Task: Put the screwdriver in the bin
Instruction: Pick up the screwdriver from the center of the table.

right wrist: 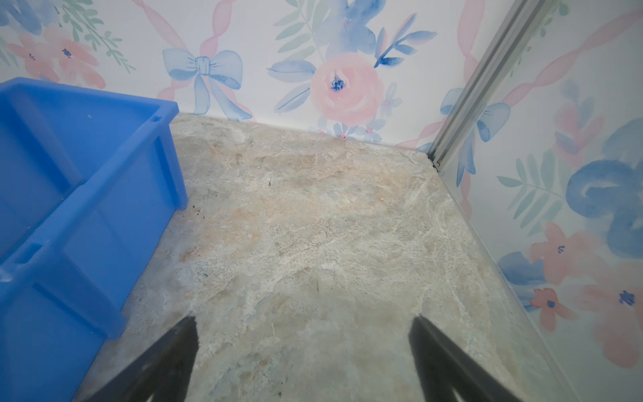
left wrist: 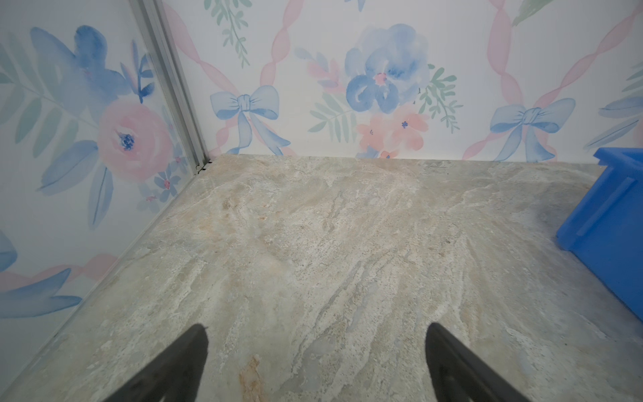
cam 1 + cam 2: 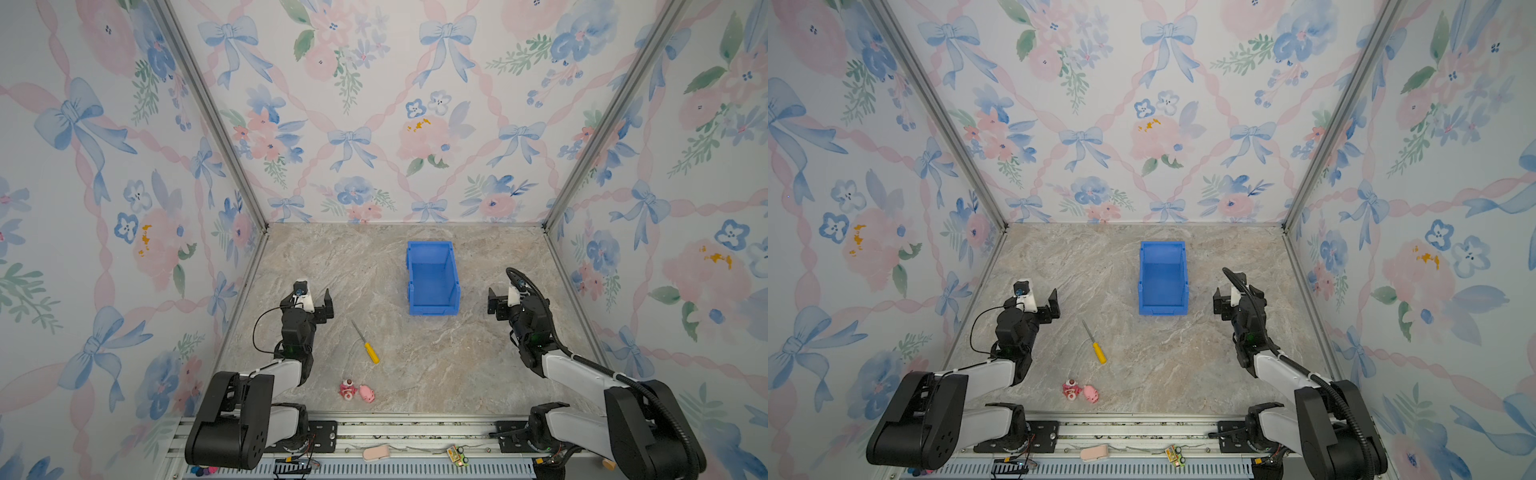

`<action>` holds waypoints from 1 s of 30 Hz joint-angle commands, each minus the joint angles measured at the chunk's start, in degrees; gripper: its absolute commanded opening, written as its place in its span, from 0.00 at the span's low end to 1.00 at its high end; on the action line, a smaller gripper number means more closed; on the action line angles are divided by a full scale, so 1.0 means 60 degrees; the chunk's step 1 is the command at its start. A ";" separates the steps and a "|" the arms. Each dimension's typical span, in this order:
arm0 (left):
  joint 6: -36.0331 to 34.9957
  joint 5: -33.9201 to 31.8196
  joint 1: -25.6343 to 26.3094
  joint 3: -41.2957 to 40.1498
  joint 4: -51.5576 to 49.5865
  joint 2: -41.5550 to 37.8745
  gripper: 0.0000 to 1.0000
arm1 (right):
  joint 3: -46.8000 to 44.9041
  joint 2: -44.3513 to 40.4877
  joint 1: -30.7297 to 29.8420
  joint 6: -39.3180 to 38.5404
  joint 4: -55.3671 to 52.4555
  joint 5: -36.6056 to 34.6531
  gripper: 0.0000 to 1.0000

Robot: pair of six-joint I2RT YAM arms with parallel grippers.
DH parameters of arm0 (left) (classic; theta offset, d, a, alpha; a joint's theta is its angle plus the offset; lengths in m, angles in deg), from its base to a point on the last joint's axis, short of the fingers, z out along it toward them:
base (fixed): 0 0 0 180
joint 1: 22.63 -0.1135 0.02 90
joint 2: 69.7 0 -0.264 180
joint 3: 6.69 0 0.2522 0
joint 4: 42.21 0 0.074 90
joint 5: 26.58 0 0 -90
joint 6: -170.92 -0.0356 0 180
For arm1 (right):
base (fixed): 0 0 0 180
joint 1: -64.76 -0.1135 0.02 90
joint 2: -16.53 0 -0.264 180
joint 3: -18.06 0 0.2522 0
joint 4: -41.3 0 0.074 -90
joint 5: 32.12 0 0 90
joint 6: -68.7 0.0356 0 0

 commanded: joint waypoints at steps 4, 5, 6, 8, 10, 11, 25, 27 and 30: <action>0.0368 -0.1213 0.0250 0.0083 -0.1577 -0.0572 0.98 | -0.0295 -0.0996 -0.0173 -0.0126 -0.1644 -0.0043 0.97; 0.0379 -0.1390 0.0274 0.0267 -0.2077 -0.0697 0.98 | -0.0187 -0.1246 -0.0319 -0.0231 -0.1988 -0.0165 0.97; 0.0445 -0.1496 0.0280 0.0583 -0.2710 -0.0788 0.98 | -0.0031 -0.1520 -0.0501 -0.0333 -0.2345 -0.0393 0.97; 0.0646 -0.1656 0.0281 0.1265 -0.4095 -0.0825 0.98 | 0.0404 -0.1956 -0.0790 -0.0214 -0.2969 -0.0905 0.97; 0.0846 -0.1544 0.0302 0.1800 -0.5090 -0.0799 0.98 | 0.1214 -0.2201 -0.0955 0.0375 -0.4176 -0.1393 0.97; 0.0894 -0.1403 0.0360 0.1969 -0.5412 -0.0839 0.98 | 0.1772 -0.2185 -0.1006 0.0753 -0.5063 -0.1692 0.97; 0.4615 -0.1977 0.2516 0.5108 -1.1869 -0.0896 0.98 | 0.6388 -0.0129 -0.2636 0.3089 -1.1177 -0.1311 0.97; 0.5034 -0.1615 0.2594 0.5399 -1.2256 -0.0883 0.98 | 0.6395 -0.0136 -0.2900 0.3335 -1.1280 -0.1068 0.97; 0.5471 -0.1053 0.2809 0.5102 -1.2362 -0.1090 0.98 | 0.6159 -0.0219 -0.3129 0.3415 -1.1096 -0.0461 0.97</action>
